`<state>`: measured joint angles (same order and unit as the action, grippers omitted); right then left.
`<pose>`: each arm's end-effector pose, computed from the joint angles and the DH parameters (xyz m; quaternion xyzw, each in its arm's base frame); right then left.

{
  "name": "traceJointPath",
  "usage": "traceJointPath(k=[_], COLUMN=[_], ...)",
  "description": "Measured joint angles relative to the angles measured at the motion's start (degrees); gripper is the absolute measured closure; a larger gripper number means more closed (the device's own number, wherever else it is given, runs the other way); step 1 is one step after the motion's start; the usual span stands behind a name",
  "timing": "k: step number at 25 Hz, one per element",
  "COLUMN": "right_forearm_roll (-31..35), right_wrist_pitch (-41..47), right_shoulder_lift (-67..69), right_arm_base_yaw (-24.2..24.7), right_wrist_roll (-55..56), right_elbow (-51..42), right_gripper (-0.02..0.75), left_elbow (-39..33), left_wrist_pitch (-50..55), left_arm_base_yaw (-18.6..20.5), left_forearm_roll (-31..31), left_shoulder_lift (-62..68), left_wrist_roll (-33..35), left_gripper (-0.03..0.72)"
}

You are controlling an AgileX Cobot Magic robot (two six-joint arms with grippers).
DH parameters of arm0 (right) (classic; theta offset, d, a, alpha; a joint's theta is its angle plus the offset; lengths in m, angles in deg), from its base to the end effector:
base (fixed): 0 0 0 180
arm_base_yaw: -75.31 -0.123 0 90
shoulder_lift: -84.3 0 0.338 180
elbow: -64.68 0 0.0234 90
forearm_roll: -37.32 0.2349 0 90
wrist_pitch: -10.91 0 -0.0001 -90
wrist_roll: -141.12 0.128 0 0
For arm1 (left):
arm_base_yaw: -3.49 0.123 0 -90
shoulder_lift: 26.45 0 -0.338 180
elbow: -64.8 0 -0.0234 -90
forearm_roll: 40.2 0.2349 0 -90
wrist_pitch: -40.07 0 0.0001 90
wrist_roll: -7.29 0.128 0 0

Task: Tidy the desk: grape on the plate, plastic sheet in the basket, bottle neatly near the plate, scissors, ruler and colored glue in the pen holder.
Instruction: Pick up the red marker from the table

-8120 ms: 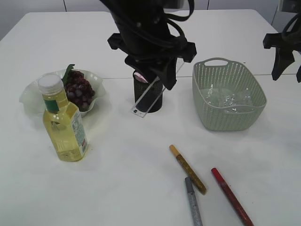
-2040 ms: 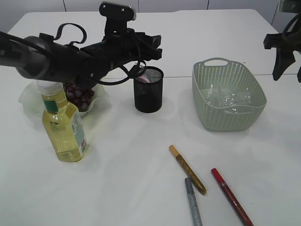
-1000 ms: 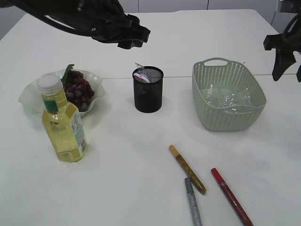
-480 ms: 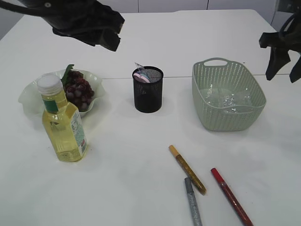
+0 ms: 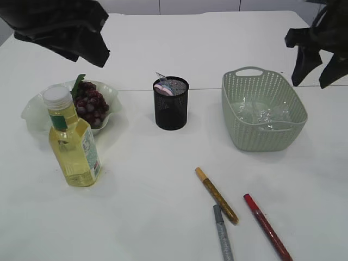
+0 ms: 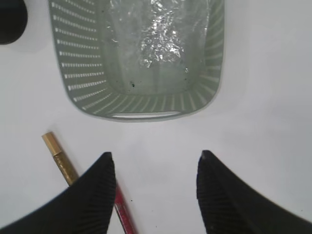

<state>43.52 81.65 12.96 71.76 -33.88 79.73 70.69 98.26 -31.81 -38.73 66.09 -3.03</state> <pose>0.3770 0.0365 0.3292 0.0232 0.9890 0.0630 0.1316 0.2642 -0.1836 0.3931 0.2092 0.9300 -0.1056 0.2832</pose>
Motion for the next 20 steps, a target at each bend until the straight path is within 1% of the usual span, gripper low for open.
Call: traceJointPath(k=[4,10,17,20], right_forearm_roll=[-0.52,-0.52,-0.73,-0.87], right_wrist_pitch=[0.00,0.00,0.00,0.00], right_shoulder_lift=[-0.96,-1.85,-1.85,-1.85], right_arm_base_yaw=[-3.41,-8.41,-11.00,-12.14], right_wrist_roll=[0.00,0.31,0.90,1.16], right_elbow=[0.00,0.00,0.00,0.00], right_gripper=[0.340,0.340,0.340,0.340], left_elbow=[0.00,0.09,0.09,0.09], left_wrist_pitch=[2.52,3.70,4.25,6.99], left_arm_base_yaw=[0.00,0.00,0.00,0.00], left_forearm_roll=[-1.47,-1.47,-1.47,-1.78], left_shoulder_lift=[-2.38,-6.47,-7.58,-8.17], left_wrist_roll=[0.00,0.00,0.00,0.00], left_gripper=[0.342,0.346,0.348,0.348])
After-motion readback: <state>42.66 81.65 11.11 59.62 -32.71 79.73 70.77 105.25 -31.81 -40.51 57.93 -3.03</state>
